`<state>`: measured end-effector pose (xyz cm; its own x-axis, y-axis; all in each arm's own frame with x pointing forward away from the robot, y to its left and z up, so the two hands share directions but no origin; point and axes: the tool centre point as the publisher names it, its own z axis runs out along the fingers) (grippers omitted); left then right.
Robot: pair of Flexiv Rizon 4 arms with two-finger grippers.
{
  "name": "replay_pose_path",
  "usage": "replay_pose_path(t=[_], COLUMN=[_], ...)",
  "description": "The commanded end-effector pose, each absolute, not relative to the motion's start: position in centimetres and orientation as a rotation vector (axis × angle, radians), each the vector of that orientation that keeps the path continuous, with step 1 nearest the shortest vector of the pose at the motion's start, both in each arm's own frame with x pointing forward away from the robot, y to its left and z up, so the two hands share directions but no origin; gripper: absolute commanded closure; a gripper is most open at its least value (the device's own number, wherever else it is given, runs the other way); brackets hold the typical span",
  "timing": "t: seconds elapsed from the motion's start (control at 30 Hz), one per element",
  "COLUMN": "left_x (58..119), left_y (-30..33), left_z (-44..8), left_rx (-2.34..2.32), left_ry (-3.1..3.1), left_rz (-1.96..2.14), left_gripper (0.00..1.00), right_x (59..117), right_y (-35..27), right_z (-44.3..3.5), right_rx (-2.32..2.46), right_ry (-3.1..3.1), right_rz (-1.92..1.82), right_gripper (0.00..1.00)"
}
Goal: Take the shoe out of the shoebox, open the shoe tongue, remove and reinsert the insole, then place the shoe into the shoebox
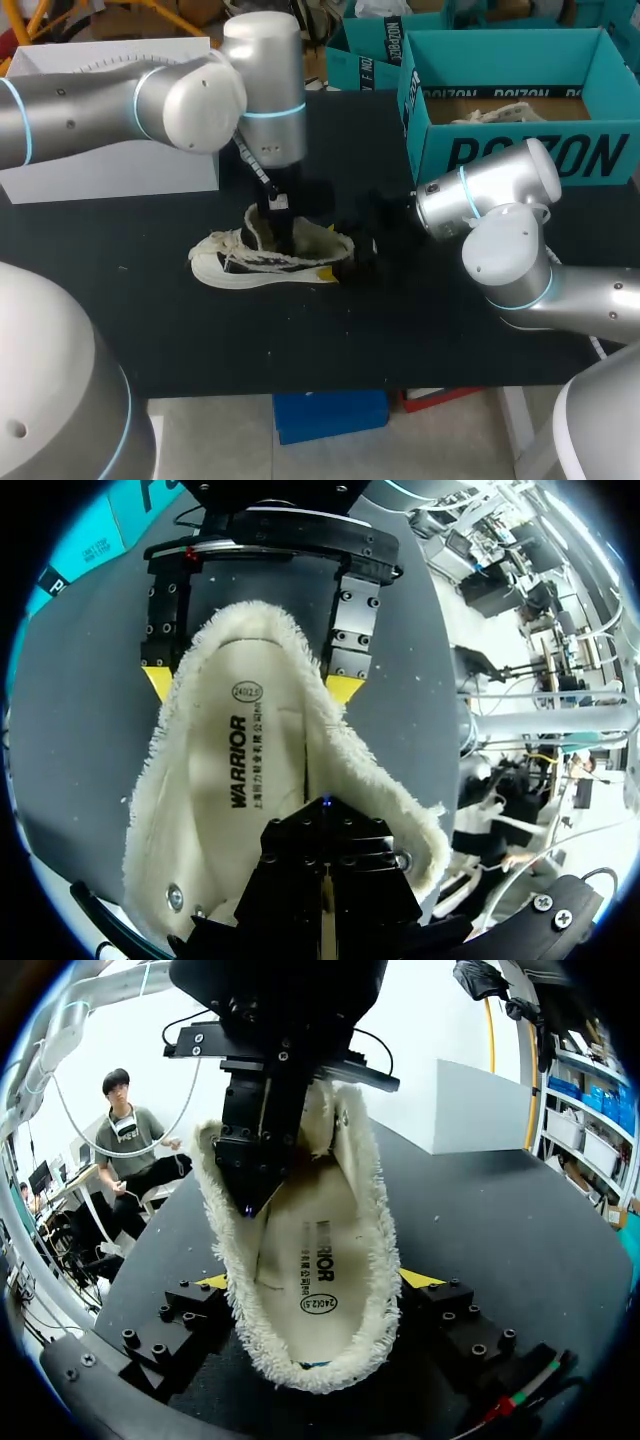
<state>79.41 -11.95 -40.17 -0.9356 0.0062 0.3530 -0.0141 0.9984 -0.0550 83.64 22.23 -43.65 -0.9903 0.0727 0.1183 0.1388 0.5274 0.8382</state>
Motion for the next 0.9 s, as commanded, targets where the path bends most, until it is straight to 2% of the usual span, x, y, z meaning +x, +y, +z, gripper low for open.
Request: replay_pose_path(t=[0.03, 0.8, 0.83, 0.87, 0.9], left_x=[78.9, 79.2, 79.1, 79.1, 79.0], left_y=[-12.0, -11.6, -11.7, -11.8, -11.9], left_z=[-41.0, -42.0, -42.0, -41.9, -41.9], left_rx=[0.029, 0.114, 0.113, 0.111, 0.108], left_ry=[-2.820, -2.858, -2.858, -2.859, -2.864], left_rz=[0.058, 0.100, 0.107, 0.110, 0.110], left_gripper=[1.00, 1.00, 0.85, 0.79, 0.78], right_x=[83.7, 83.7, 83.7, 83.7, 83.7], right_y=[22.2, 22.2, 22.2, 22.2, 22.2], right_z=[-43.7, -43.7, -43.7, -43.7, -43.7], right_rx=[-0.189, -0.189, -0.189, -0.189, -0.189], right_ry=[-2.685, -2.685, -2.685, -2.685, -2.685], right_rz=[-1.481, -1.481, -1.481, -1.481, -1.481], right_gripper=[1.00, 1.00, 1.00, 1.00, 1.00])
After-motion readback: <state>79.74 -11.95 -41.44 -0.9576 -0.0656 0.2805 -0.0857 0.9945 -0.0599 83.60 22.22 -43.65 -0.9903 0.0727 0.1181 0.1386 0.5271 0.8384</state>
